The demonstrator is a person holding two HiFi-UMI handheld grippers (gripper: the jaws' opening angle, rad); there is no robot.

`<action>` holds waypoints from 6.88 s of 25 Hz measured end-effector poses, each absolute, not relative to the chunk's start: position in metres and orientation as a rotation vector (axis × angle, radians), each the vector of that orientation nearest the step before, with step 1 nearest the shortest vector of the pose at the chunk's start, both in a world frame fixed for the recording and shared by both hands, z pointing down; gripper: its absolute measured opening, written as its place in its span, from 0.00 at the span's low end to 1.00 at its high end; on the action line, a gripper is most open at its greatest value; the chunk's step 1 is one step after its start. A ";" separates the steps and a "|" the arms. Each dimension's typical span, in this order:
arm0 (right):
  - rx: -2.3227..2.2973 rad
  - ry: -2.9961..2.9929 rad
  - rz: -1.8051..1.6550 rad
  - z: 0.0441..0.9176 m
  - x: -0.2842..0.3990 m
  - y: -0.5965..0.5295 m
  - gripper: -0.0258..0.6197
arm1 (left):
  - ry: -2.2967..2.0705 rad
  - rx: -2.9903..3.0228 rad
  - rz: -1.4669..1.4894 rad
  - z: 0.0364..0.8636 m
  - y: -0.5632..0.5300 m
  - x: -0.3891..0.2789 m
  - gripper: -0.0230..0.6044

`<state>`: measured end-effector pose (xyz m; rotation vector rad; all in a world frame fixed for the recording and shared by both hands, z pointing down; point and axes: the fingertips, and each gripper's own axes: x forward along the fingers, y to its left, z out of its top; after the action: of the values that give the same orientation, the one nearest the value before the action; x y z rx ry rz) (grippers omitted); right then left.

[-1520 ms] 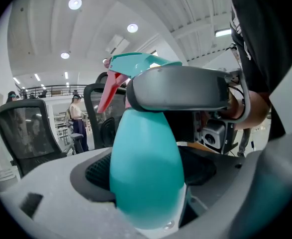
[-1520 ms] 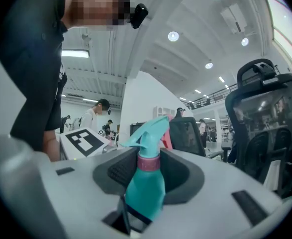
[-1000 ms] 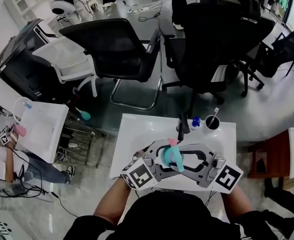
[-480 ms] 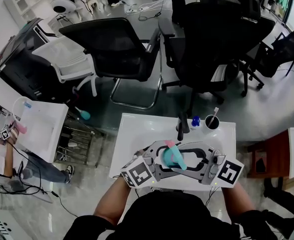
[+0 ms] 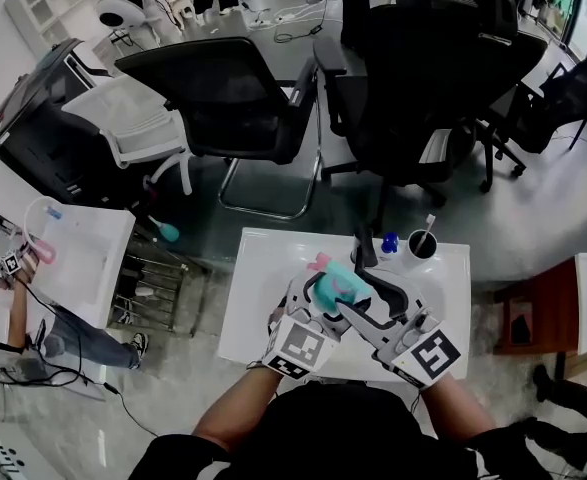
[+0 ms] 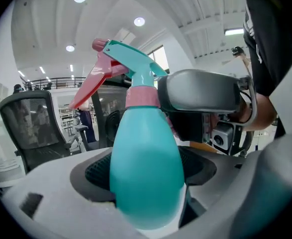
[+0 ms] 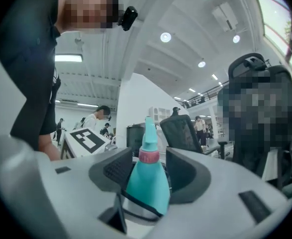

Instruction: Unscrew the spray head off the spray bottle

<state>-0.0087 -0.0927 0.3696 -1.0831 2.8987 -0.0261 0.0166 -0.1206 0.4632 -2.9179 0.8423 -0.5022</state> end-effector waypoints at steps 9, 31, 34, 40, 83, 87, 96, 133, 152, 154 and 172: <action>-1.203 2.871 -0.095 0.378 -0.012 -0.105 0.27 | 0.939 -2.849 -0.572 0.472 -0.123 0.019 0.67; -0.539 3.097 -0.008 0.357 -0.024 -0.060 0.26 | 0.077 -2.975 -0.422 0.448 -0.063 0.028 0.67; -0.373 3.140 0.021 0.357 -0.024 -0.046 0.26 | -0.110 -2.941 -0.386 0.439 -0.046 0.031 0.67; -0.043 3.184 0.076 0.356 -0.023 -0.019 0.26 | -0.398 -2.926 -0.319 0.429 -0.013 0.029 0.67; -1.042 2.925 -0.046 0.363 -0.017 -0.090 0.25 | 0.619 -2.972 -0.504 0.464 -0.107 0.022 0.67; -0.852 2.994 -0.032 0.360 -0.020 -0.080 0.25 | 0.394 -2.979 -0.484 0.448 -0.095 0.025 0.67; -0.255 3.185 0.080 0.360 -0.024 -0.032 0.25 | -0.184 -2.933 -0.383 0.438 -0.032 0.030 0.67; -0.860 2.993 0.027 0.369 -0.004 -0.084 0.24 | 0.726 -2.917 -0.517 0.459 -0.118 0.006 0.67; -0.913 2.983 0.058 0.366 -0.023 -0.080 0.25 | 0.643 -2.923 -0.574 0.476 -0.104 0.024 0.67; -0.886 2.990 0.064 0.365 -0.022 -0.079 0.25 | 0.608 -2.940 -0.553 0.474 -0.101 0.026 0.67; -0.079 3.161 -0.010 0.360 -0.022 -0.009 0.25 | -0.314 -2.950 -0.449 0.452 -0.002 0.033 0.67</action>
<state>-0.0220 -0.0092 0.3599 -0.0793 3.1612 -0.0097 0.0335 -0.0021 0.4519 -2.9498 -0.3143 -0.4493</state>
